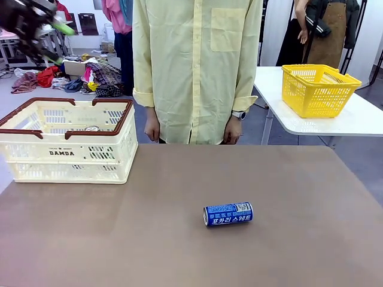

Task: Place the drinks into the Shopping basket.
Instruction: Pick up one drink and place it into the Shopping basket.

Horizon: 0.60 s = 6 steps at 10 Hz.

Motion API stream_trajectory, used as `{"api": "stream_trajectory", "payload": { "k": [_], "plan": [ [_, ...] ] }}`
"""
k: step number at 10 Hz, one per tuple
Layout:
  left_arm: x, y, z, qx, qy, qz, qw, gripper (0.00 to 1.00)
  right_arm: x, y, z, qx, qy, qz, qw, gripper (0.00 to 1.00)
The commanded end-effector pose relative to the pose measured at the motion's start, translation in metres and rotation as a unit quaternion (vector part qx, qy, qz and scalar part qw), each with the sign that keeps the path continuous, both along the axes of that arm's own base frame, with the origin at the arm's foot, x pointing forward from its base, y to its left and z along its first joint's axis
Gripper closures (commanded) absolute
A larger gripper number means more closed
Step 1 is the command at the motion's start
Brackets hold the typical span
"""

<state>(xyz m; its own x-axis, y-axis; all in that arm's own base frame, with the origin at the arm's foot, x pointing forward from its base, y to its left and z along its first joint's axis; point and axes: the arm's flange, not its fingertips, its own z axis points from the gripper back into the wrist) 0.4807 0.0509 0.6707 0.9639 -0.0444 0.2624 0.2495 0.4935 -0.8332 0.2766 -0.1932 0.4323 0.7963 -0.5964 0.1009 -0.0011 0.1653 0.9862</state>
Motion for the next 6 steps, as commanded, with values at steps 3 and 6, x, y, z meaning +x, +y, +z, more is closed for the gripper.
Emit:
{"api": "stream_trajectory", "payload": {
  "k": [3, 6],
  "plan": [
    [-0.055, 0.097, -0.089, -0.298, 0.014, 0.195, 0.934, 0.00, 0.004, -0.001, 0.003, 0.004, -0.015, -0.003, 1.000, 0.00],
    [-0.054, 0.125, -0.098, -0.257, 0.052, 0.168, 0.950, 0.00, 0.004, -0.001, 0.003, 0.004, -0.015, -0.003, 1.000, 0.00]
  ]
}}
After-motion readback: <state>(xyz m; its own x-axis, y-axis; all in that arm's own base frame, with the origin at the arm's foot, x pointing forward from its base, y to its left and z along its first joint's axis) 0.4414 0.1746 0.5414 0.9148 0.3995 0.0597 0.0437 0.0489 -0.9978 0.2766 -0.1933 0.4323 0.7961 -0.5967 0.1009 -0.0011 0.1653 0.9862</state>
